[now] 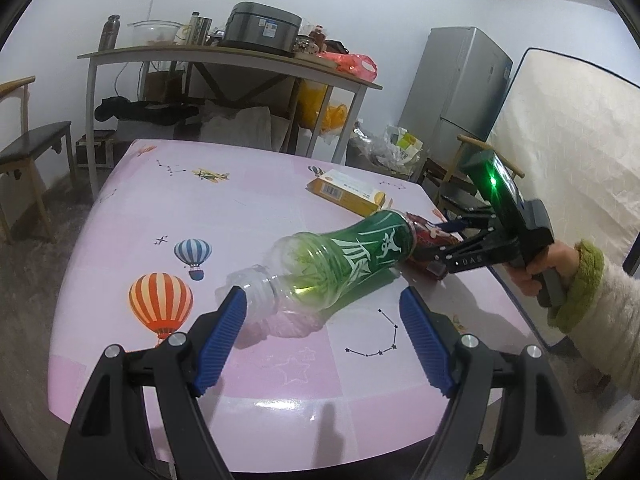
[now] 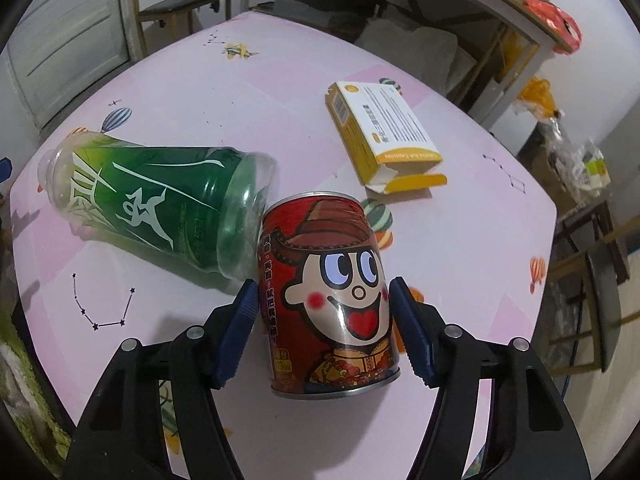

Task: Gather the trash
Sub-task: 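Grasp the red cartoon can with the right tool, then lift the red can with the right tool while the left tool approaches the green bottle, then grasp the green bottle with the left tool while the right tool holds the can, then pass the green bottle from the left tool into the right tool, then grasp the red can with the left tool while the right tool holds the bottle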

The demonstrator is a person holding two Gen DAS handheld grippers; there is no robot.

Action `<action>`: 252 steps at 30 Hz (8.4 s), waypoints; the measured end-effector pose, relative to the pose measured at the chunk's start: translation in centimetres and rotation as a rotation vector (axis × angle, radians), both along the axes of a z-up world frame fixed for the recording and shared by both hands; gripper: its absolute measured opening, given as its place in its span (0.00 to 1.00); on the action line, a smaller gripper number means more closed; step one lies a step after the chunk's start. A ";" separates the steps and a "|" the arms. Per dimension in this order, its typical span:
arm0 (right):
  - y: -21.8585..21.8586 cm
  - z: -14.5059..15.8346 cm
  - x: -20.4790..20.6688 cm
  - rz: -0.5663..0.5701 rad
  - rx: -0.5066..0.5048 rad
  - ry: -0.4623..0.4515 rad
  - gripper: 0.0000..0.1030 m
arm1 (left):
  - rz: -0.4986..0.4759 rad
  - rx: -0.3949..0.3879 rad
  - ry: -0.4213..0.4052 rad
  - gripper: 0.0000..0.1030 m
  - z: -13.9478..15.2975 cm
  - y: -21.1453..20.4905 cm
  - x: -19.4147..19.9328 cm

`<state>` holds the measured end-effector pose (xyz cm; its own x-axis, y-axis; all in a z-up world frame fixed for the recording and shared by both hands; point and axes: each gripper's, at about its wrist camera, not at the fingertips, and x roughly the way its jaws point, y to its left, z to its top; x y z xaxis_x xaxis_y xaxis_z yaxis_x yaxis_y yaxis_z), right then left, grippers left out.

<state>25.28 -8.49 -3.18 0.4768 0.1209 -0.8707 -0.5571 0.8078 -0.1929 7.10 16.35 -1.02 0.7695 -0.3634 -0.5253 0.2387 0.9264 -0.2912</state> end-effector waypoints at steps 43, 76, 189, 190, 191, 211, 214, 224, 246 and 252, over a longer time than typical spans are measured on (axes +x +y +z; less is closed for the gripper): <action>-2.2 0.0 -6.8 -0.185 0.212 0.106 0.61 | -0.052 -0.003 0.001 0.74 -0.8 -1.9 -0.4; 2.5 2.0 -3.7 -0.054 0.316 0.114 0.60 | -0.009 0.118 -0.107 0.76 3.6 1.9 6.1; 7.2 1.8 -6.1 -0.365 0.683 0.239 0.65 | -0.002 -0.302 0.309 0.71 -4.1 5.4 -2.3; 6.9 2.0 -6.2 -0.363 0.691 0.234 0.65 | -0.002 -0.302 0.308 0.71 -4.1 5.5 -2.3; 6.7 2.2 -6.4 -0.361 0.697 0.230 0.65 | -0.002 -0.303 0.308 0.71 -4.1 5.5 -2.4; 2.7 5.9 -9.2 -0.331 0.804 0.144 0.65 | 0.002 -0.294 0.301 0.71 -3.9 5.5 -2.3; 2.0 7.1 -9.5 -0.321 0.830 0.120 0.65 | 0.001 -0.286 0.298 0.71 -3.7 5.2 -2.3; -1.5 10.1 -10.5 -0.325 0.889 0.027 0.65 | -0.015 -0.260 0.290 0.71 -3.1 3.8 -2.1; -11.8 9.9 -12.2 -0.568 0.942 -0.093 0.65 | -0.220 -0.174 0.146 0.79 0.1 -3.4 -1.1; -14.2 7.2 -12.0 -0.634 0.926 -0.027 0.65 | -0.310 0.000 0.081 0.80 0.9 -9.8 1.2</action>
<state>13.23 -22.65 4.06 0.6992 0.4449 -0.5596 0.0013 0.7820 0.6233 8.30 6.55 -0.09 0.5775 -0.5739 -0.5806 0.4855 0.8132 -0.3209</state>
